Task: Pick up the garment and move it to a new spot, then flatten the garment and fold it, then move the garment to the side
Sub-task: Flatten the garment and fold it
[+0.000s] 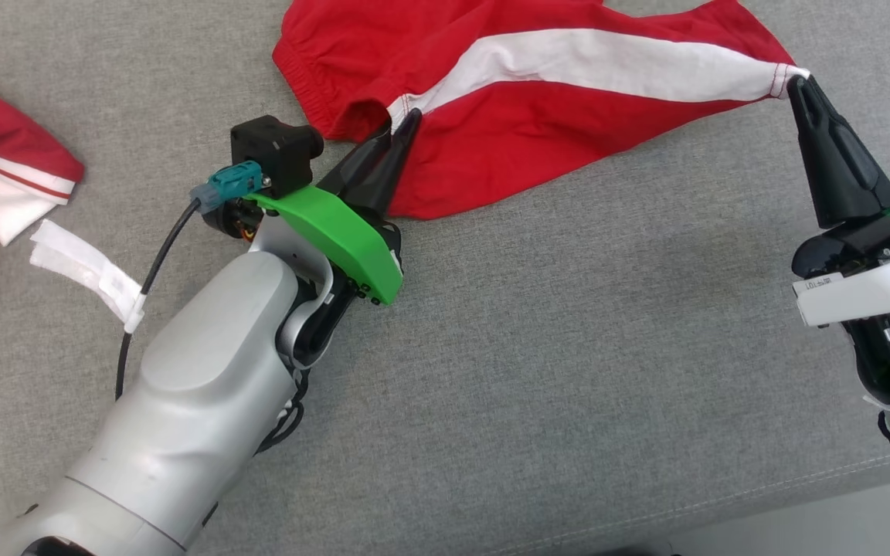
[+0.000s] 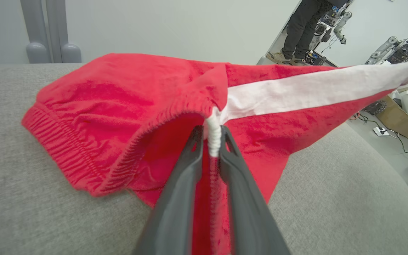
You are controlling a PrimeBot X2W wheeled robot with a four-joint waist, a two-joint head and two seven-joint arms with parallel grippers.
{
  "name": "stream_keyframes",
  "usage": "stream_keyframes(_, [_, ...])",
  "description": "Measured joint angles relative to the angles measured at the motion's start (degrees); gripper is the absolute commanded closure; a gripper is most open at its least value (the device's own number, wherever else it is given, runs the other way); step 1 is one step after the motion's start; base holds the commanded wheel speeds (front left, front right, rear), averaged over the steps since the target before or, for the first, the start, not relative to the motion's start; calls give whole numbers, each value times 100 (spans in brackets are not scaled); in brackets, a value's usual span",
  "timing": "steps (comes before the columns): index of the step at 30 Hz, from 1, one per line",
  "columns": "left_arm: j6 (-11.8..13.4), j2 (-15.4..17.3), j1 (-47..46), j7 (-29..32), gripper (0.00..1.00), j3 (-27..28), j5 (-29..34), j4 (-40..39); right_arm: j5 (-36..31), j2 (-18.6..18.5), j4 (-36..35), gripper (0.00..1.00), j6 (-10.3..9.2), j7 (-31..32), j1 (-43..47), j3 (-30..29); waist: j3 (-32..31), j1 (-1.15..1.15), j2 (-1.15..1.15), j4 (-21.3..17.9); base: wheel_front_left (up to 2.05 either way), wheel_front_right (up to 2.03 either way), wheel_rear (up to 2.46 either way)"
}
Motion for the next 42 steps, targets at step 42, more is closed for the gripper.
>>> stream_keyframes(42, [-36,861,-2248,-402,100,-74,-1354,-2354,575,-566,-388,100,1,0,-2119,-1939,1488,1,0,-295,0,0,0])
